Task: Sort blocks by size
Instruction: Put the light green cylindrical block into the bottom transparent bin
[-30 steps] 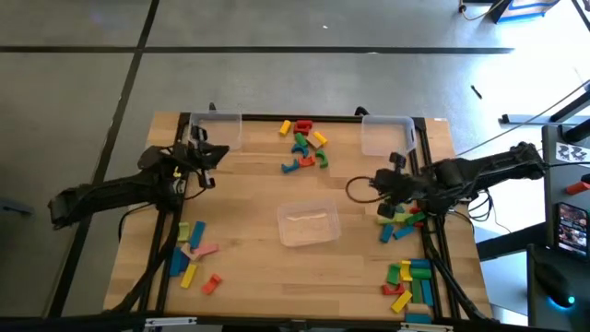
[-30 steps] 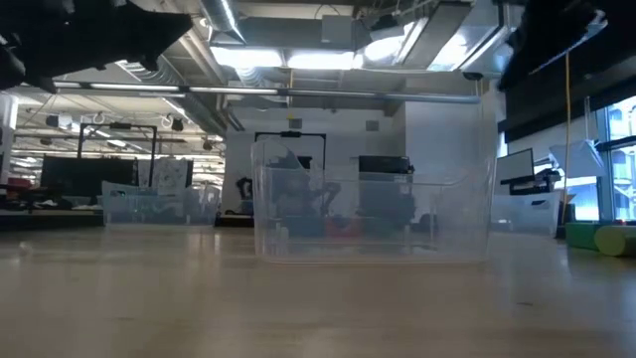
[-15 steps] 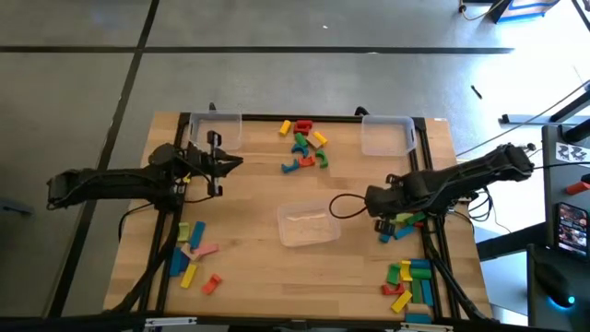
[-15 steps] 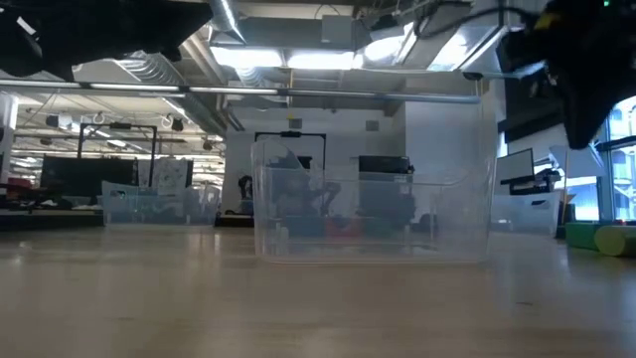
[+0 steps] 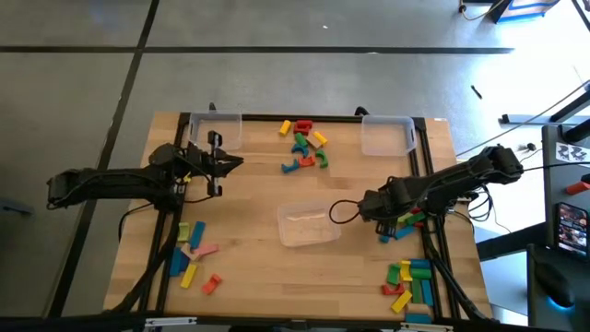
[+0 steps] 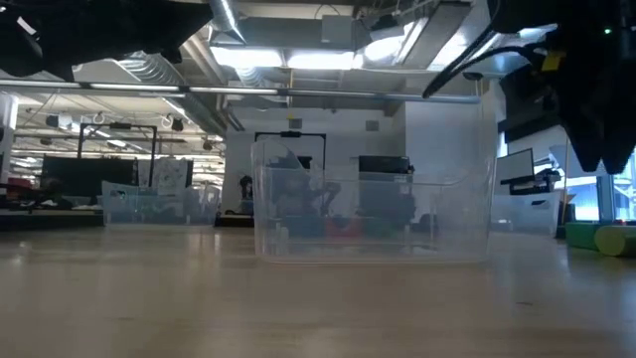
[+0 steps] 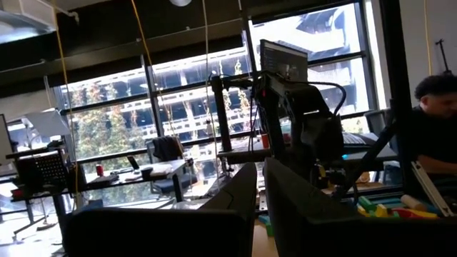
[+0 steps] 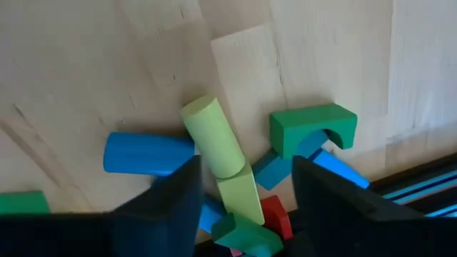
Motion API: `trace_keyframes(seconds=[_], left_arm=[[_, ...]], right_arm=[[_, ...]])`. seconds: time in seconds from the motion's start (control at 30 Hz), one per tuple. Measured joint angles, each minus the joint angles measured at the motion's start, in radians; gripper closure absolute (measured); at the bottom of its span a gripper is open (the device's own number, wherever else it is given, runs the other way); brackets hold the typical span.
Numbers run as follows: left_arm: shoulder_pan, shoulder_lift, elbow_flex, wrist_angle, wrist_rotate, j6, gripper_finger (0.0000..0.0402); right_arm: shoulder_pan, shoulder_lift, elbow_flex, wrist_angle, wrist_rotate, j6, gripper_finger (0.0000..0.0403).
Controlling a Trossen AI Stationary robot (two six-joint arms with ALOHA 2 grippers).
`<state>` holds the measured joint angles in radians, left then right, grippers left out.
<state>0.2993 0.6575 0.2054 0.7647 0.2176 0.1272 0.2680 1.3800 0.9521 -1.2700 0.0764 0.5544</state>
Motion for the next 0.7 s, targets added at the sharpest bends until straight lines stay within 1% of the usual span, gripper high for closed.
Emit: trace_keyframes(seconds=[0.1, 0.2, 0.43, 0.57, 0.7], left_arm=[[0.000, 0.000, 0.000, 0.001, 0.000, 0.000, 0.0377], [0.000, 0.000, 0.000, 0.001, 0.000, 0.000, 0.0377], [0.001, 0.000, 0.000, 0.002, -0.001, 0.001, 0.0377], [0.001, 0.000, 0.000, 0.002, -0.001, 0.009, 0.0377], [0.001, 0.000, 0.000, 0.002, -0.001, 0.010, 0.0377]], right_arm=[[0.001, 0.000, -0.041, 0.031, -0.017, -0.029, 0.0151], [0.001, 0.000, -0.090, 0.077, -0.017, -0.065, 0.0137], [0.001, 0.000, -0.171, 0.223, -0.023, -0.114, 0.0134], [0.001, 0.000, -0.205, 0.245, -0.044, -0.113, 0.0134], [0.001, 0.000, -0.241, 0.307, -0.070, -0.110, 0.0134]])
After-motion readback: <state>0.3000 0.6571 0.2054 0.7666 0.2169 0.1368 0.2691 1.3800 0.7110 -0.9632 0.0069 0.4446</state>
